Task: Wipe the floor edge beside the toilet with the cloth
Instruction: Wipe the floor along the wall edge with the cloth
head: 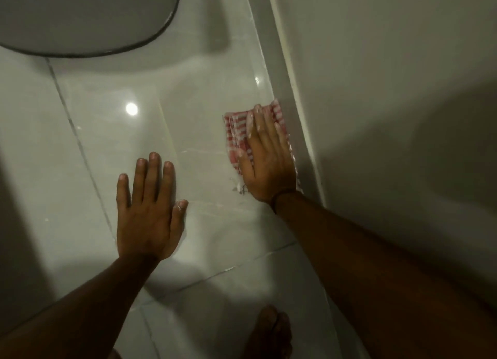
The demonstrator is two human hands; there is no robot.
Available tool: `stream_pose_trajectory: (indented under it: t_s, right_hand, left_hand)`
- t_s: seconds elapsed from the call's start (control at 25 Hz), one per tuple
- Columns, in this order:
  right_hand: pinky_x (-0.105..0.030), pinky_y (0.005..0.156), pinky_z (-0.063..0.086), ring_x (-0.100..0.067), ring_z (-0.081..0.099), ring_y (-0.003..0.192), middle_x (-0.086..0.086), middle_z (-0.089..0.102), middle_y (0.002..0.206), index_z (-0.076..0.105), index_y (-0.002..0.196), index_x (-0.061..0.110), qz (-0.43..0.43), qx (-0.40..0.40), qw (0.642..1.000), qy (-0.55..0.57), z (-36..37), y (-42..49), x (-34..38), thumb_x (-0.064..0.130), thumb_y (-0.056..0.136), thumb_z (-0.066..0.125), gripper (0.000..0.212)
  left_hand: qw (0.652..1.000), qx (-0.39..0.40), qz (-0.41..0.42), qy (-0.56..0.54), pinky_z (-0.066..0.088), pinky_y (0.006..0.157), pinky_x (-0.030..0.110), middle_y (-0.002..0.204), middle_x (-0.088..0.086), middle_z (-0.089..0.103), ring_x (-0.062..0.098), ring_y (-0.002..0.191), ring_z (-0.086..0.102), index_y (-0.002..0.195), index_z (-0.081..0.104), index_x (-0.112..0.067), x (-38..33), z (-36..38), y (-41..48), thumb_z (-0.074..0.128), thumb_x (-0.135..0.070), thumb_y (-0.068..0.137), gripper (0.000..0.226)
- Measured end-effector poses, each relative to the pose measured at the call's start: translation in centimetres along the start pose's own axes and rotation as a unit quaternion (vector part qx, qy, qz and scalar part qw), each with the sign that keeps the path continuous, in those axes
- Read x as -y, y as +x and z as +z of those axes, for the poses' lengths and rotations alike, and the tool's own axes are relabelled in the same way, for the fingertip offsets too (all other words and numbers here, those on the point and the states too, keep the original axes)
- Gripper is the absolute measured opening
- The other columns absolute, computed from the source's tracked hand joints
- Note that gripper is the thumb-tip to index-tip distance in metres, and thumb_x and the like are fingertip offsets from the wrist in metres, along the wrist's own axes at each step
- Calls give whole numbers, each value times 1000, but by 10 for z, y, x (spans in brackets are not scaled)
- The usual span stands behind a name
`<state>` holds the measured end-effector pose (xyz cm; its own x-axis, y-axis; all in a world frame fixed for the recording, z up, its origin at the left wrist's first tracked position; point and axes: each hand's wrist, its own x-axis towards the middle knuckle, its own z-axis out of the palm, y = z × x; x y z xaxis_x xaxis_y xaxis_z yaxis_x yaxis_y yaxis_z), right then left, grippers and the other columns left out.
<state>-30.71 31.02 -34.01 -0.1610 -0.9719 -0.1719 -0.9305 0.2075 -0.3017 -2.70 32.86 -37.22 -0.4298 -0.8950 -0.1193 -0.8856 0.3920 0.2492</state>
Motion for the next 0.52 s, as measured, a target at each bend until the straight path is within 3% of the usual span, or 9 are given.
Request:
stream_pose_trajectory:
  t_s: [0.32, 0.52]
  right_hand:
    - [-54, 135, 15, -33, 6, 166, -16, 22, 175, 31, 162, 3, 8, 0, 1000, -22, 23, -170, -26, 42, 101, 54, 75]
    - [-63, 128, 27, -43, 18, 163, -14, 18, 176, 38, 157, -1, 25, 56, 996, -64, 33, -285, -41, 44, 104, 40, 70]
  left_hand:
    - [1000, -9, 6, 0, 7, 138, 61, 186, 16, 8, 34, 173, 4, 175, 14, -12, 2, 3, -3, 28, -49, 109, 78]
    - [1000, -14, 7, -5, 6, 139, 61, 186, 15, 5, 34, 173, 3, 175, 12, -12, 2, 5, -4, 22, -52, 109, 78]
